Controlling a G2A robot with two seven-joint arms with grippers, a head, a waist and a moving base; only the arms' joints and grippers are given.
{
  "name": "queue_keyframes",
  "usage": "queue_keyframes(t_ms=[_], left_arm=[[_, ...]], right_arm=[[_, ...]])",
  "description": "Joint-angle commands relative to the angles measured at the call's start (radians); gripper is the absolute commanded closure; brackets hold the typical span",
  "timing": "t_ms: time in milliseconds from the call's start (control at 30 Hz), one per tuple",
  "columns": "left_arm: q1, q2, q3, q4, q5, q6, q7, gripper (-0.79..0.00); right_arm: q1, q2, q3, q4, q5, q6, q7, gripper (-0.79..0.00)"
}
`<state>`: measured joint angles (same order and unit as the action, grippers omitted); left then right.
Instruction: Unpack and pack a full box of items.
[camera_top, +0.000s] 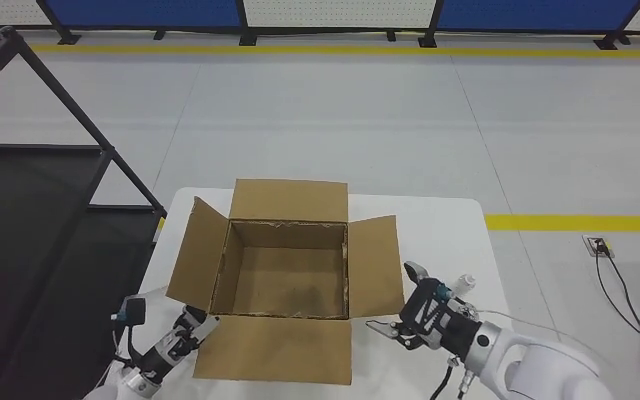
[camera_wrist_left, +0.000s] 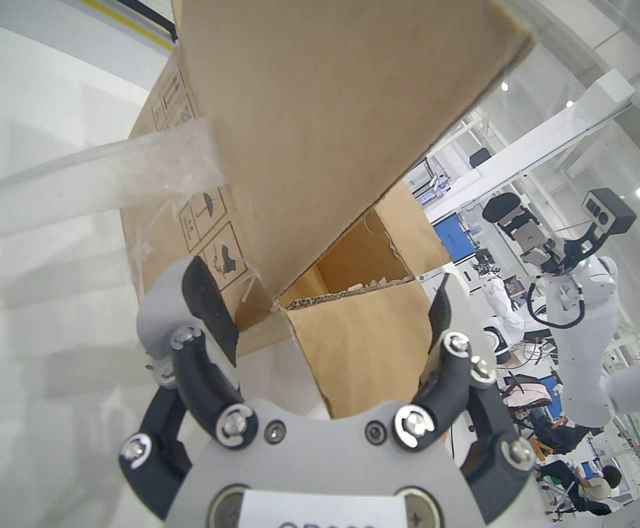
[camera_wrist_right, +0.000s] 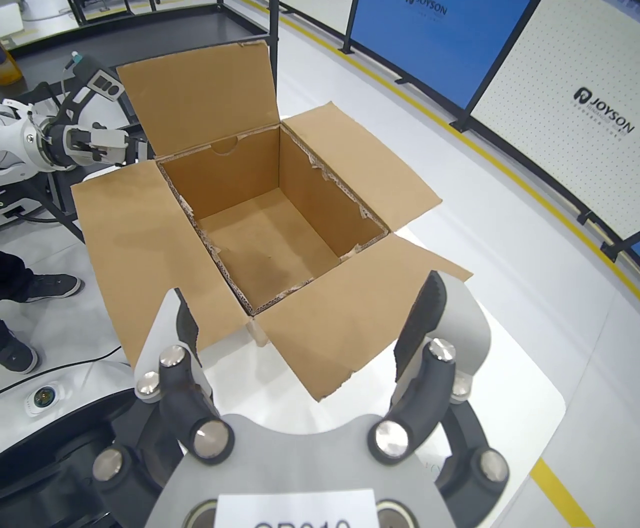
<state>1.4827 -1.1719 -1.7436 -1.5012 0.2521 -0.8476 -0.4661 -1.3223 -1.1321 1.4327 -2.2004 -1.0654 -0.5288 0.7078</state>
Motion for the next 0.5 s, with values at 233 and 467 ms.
queue_keyframes(t_ms=[233,467], left_arm=[[0.102,0.020,-0.122,-0.058,-0.084,-0.064,0.024,-0.785],[0.190,0.030,-0.194,-0.147,-0.155,-0.107,0.048,-0.785]], right_arm=[[0.000,0.000,-0.001,0.002,0.006,0.002,0.009,-0.785],[0.010,0.007,0.002,0.025,-0.101,-0.019,0.012,-0.785]])
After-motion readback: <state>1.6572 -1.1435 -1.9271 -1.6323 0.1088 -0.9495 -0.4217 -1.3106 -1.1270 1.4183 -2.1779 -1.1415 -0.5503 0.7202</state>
